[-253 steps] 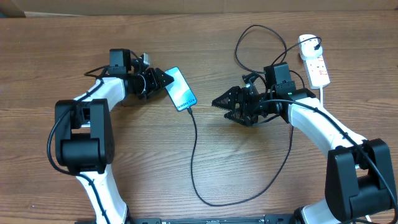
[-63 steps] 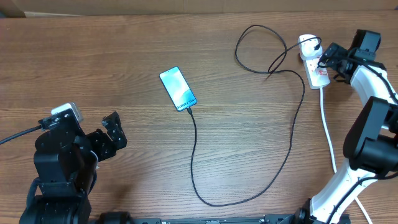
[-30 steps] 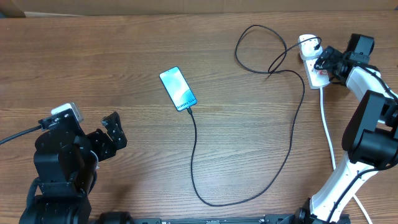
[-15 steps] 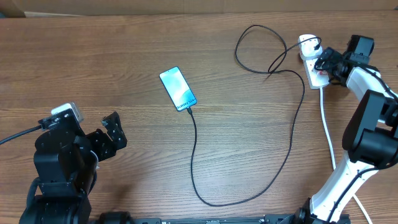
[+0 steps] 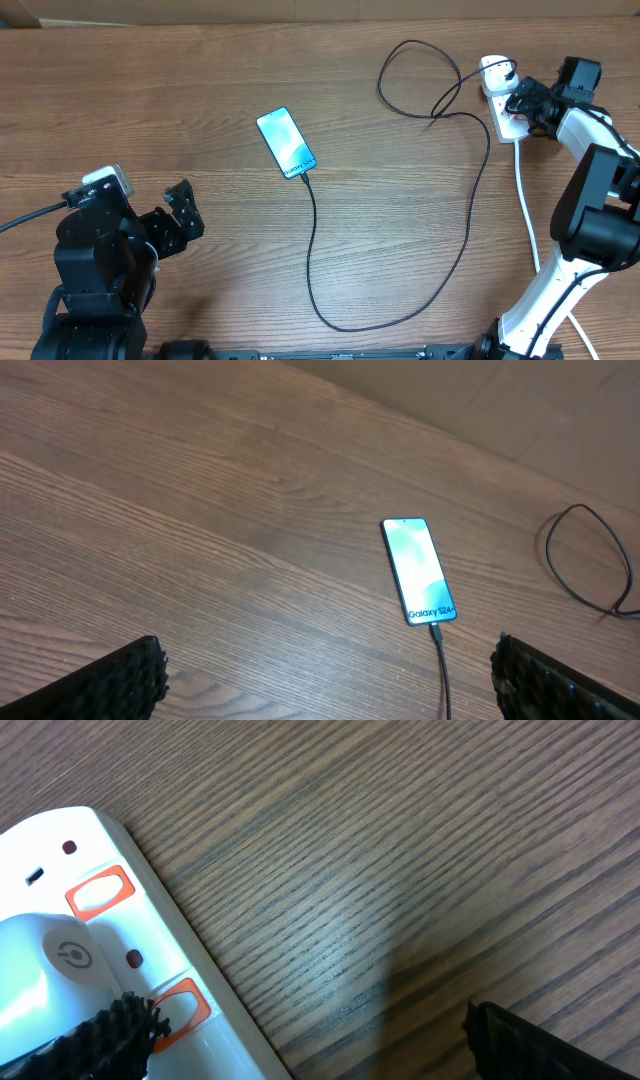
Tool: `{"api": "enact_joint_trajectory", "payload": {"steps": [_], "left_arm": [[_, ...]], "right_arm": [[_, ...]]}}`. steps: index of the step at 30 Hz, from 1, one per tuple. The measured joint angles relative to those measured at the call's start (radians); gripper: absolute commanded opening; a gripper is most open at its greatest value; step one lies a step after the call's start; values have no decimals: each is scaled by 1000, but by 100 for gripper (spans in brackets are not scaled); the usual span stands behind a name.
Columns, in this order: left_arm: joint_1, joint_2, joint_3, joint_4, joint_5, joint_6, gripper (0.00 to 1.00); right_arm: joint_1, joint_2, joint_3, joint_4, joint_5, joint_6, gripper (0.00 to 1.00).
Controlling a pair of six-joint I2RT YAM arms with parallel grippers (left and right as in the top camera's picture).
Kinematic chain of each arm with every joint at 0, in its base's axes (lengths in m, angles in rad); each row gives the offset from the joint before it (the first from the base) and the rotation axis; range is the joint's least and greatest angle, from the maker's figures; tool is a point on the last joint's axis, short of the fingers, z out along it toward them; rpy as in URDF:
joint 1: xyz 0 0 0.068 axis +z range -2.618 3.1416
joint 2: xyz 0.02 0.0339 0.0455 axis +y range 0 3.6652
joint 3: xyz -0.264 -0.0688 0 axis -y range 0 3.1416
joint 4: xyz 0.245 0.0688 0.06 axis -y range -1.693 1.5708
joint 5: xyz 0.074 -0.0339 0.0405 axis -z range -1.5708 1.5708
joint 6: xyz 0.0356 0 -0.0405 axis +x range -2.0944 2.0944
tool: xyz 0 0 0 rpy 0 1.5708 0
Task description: Plug charger to phone and switch on socket
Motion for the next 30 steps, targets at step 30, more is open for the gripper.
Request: {"api": "enact_joint_trajectory", "payload": {"steps": [30], "left_arm": [[0,0,0,0,0,-3,100]], "right_arm": [[5,-3,10,-29,40,-42,100]]}}
